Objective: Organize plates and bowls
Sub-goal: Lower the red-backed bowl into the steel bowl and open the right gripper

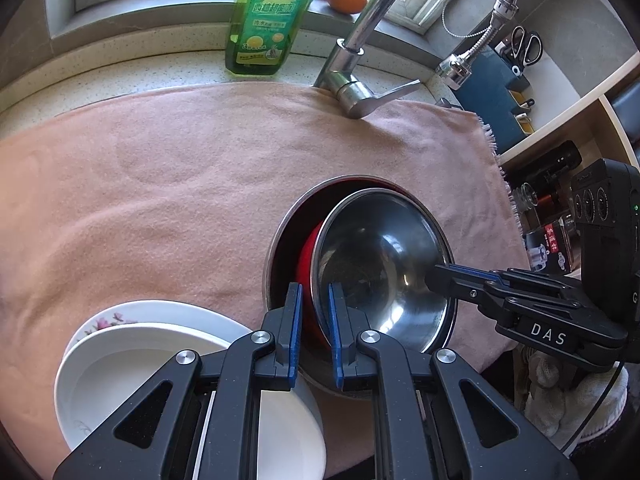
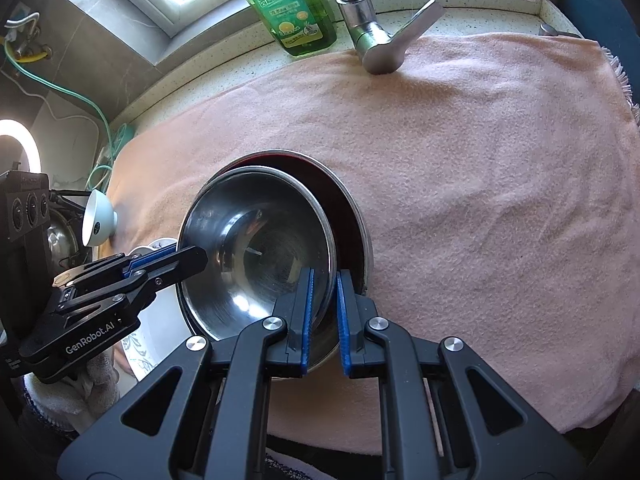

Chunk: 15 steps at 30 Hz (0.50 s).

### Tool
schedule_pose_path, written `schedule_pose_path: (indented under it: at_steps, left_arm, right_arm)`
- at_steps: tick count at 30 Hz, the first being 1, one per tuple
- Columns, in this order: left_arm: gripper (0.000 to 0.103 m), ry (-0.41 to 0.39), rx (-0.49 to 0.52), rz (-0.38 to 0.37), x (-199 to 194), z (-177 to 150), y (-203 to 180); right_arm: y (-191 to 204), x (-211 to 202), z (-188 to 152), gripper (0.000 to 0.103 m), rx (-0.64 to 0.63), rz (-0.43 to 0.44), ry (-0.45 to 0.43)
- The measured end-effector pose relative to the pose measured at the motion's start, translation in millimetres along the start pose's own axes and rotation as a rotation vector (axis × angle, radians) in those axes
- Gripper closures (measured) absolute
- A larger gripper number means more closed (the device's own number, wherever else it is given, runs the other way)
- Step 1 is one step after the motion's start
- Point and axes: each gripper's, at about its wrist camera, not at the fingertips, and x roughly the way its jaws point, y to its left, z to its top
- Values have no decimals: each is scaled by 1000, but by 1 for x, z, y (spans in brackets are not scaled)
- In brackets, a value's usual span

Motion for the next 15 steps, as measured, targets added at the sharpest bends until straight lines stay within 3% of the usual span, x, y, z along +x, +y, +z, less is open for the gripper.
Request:
schedule_pose_path:
  at_steps: [15]
  left_arm:
    - [92,19,10,7,6,1,2]
  right_arm:
    - [0,-2,3,90,11,-7,-15]
